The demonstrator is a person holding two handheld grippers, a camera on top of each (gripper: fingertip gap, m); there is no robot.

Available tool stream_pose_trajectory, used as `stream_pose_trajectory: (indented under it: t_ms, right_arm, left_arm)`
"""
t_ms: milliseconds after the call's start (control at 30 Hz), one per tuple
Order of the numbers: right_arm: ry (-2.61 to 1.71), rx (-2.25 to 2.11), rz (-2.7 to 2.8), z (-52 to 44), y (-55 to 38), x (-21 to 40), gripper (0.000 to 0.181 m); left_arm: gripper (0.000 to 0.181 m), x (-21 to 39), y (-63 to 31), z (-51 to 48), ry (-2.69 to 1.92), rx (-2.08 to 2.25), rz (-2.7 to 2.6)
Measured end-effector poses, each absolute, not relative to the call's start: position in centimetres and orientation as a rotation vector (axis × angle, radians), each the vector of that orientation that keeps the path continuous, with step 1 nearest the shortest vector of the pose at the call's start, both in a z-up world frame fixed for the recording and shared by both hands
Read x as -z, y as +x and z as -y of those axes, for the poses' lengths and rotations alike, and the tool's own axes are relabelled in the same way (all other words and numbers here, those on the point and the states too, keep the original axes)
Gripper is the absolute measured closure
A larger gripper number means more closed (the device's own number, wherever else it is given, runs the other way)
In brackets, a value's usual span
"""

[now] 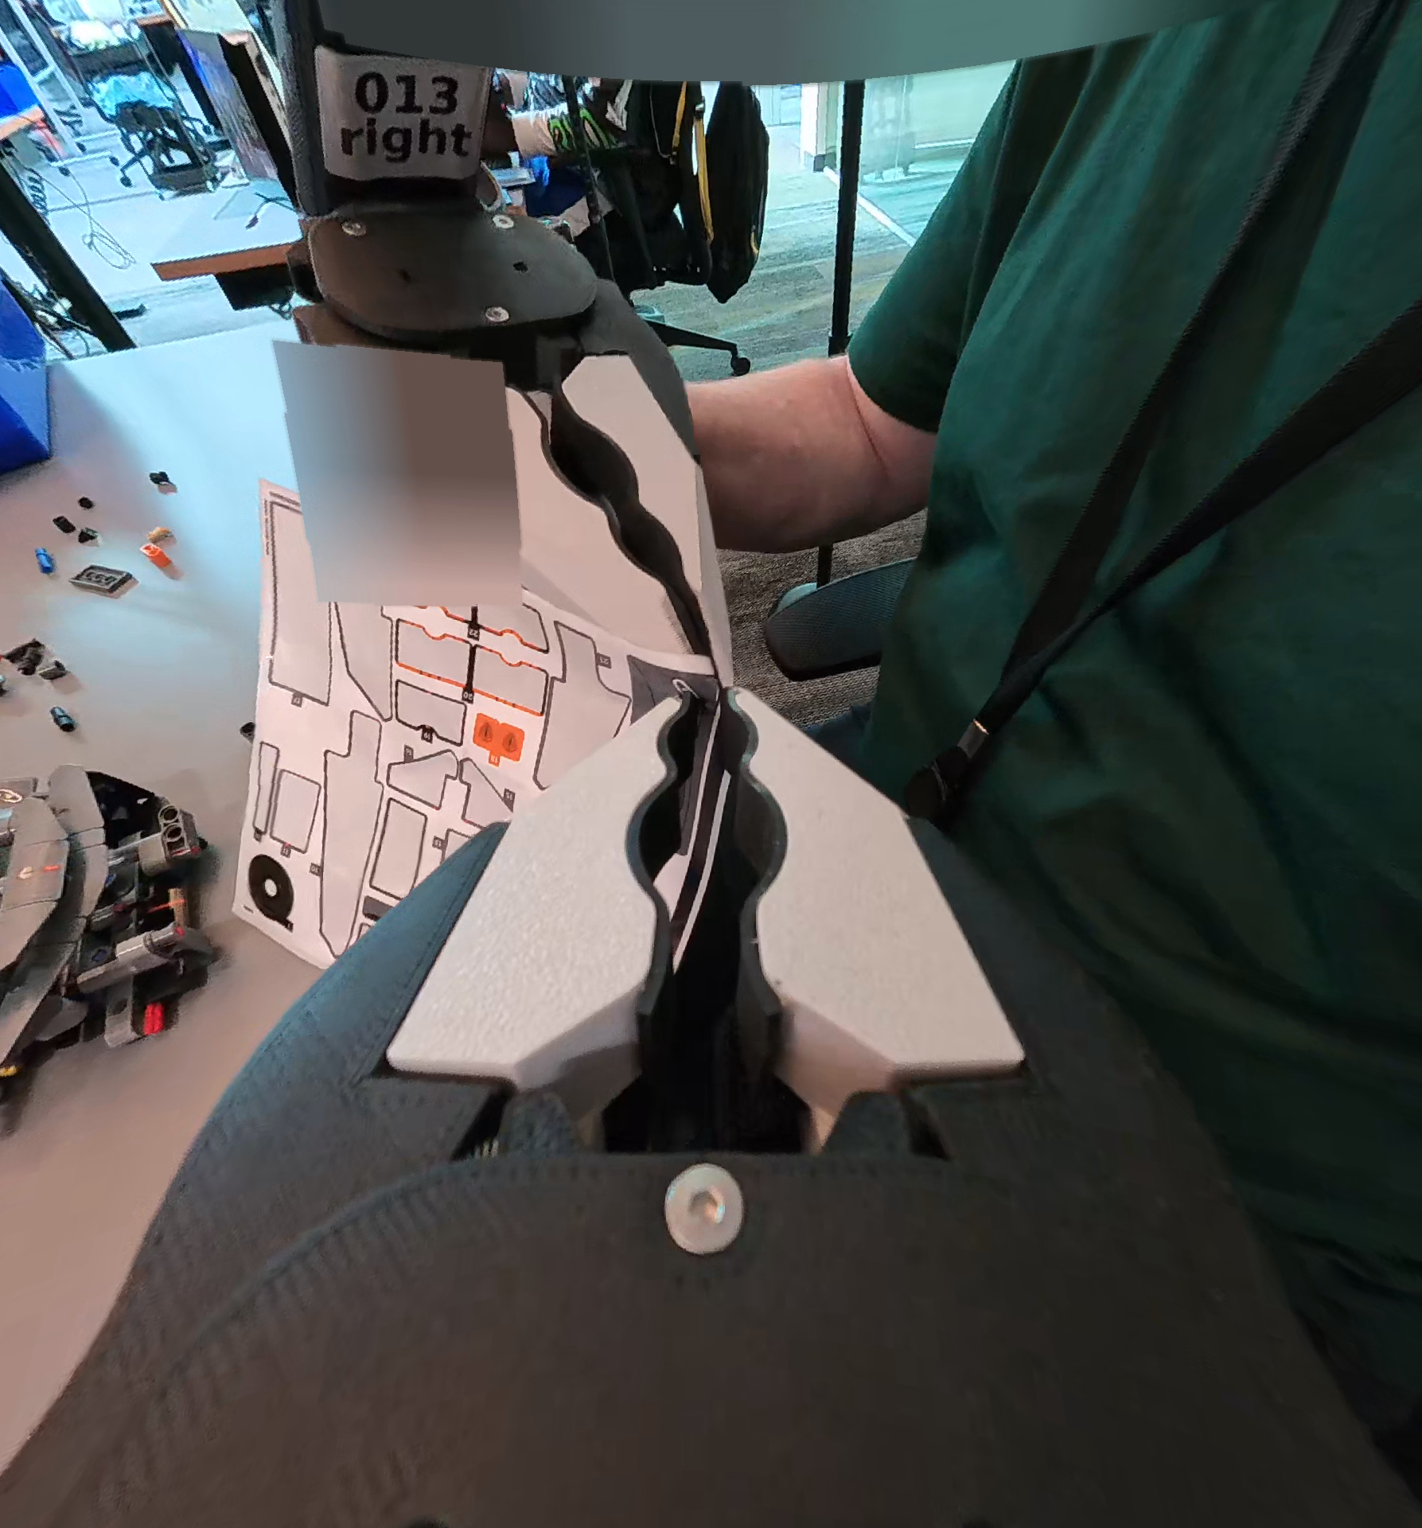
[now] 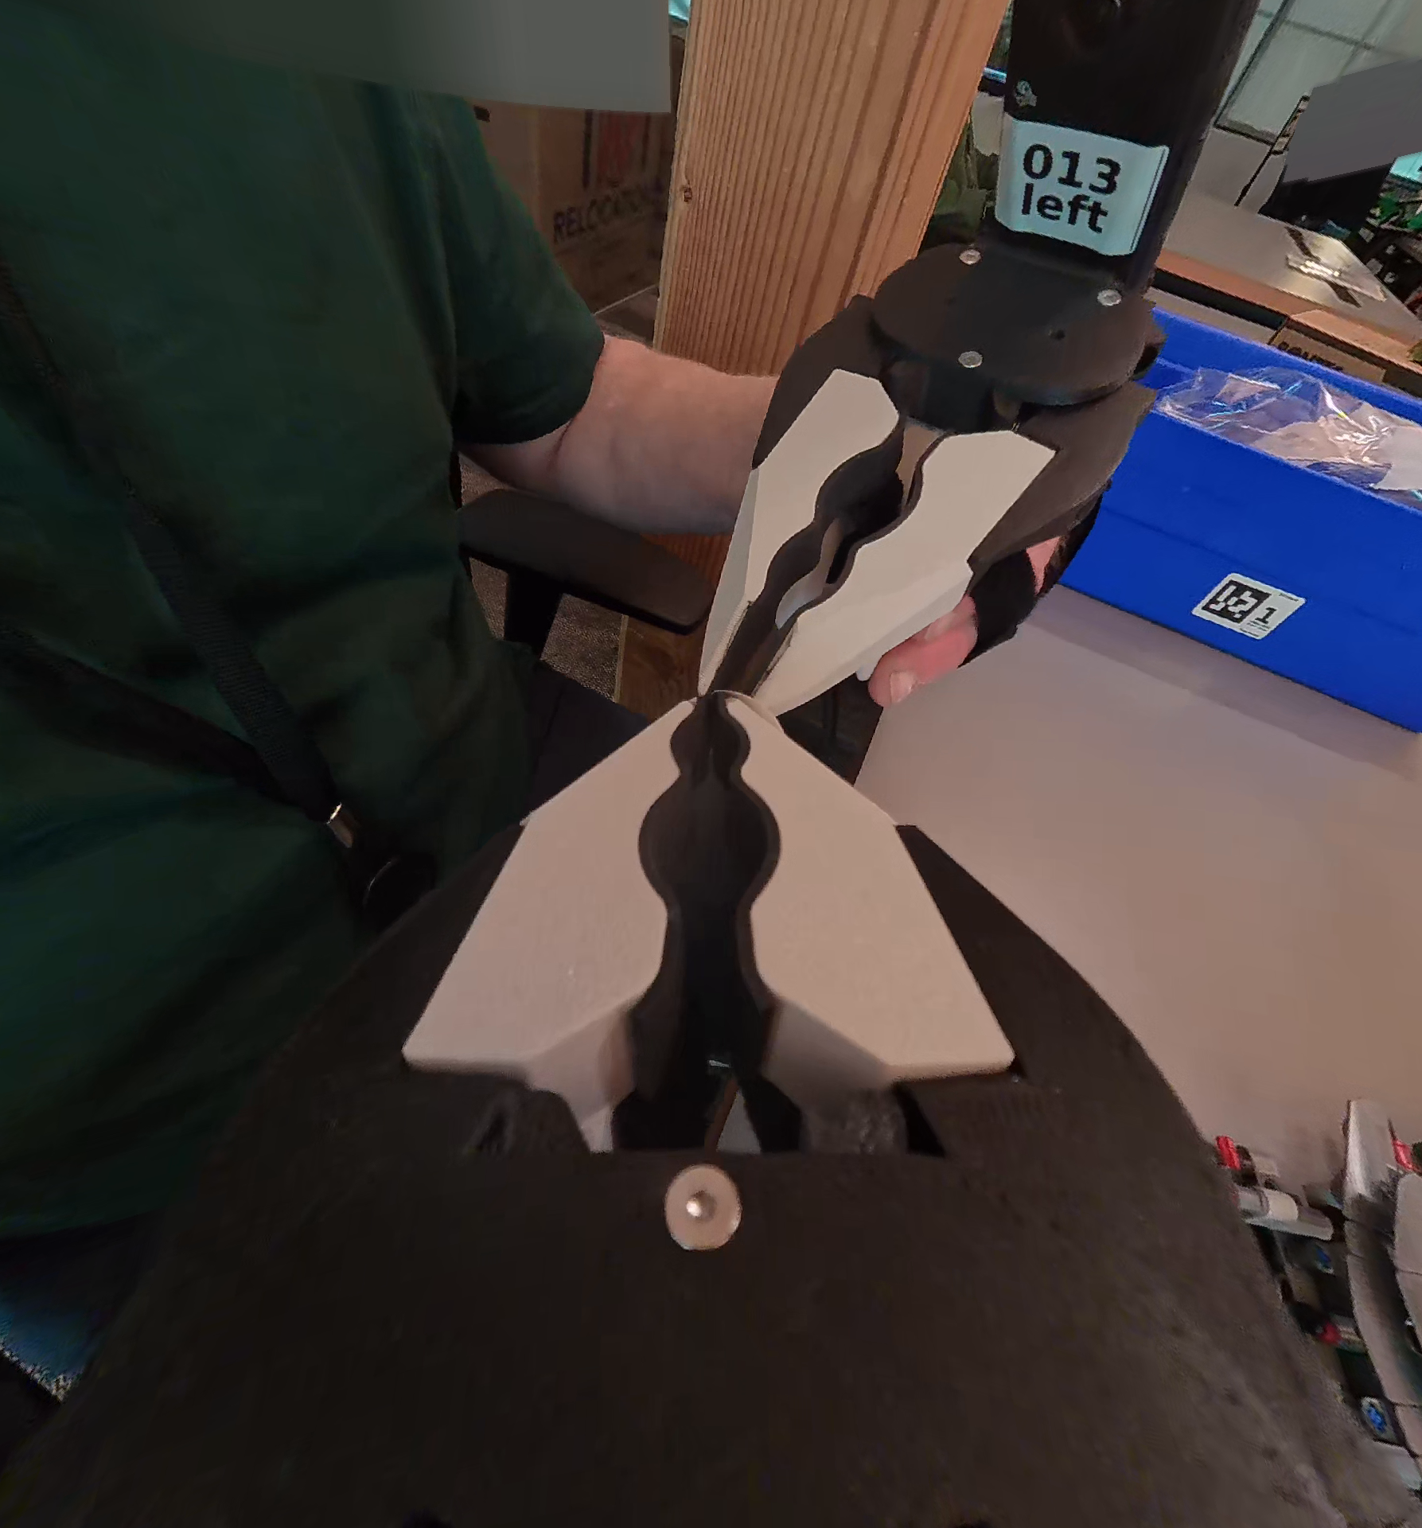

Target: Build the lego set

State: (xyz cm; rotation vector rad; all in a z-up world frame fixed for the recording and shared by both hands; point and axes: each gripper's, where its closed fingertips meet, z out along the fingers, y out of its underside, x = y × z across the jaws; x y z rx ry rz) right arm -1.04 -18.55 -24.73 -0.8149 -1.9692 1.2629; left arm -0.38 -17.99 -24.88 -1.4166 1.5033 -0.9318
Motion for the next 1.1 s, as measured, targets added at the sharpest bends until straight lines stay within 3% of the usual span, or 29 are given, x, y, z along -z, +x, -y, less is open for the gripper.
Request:
stream_pose_trajectory:
  t_ms: [633, 1100]
  right_arm:
    - [-0.781, -1.338, 1.945, 18.3, -0.3, 23.8, 0.181]
    - [-0.838, -1.247, 1.998, 17.4, -0.3, 24.6, 0.181]
  left_arm:
    - [0.179, 23.8, 0.4, 17.7, -1.382, 1.031, -1.4]
    - [0.18, 24.8, 0.2, 16.7, -1.424, 0.502, -1.561]
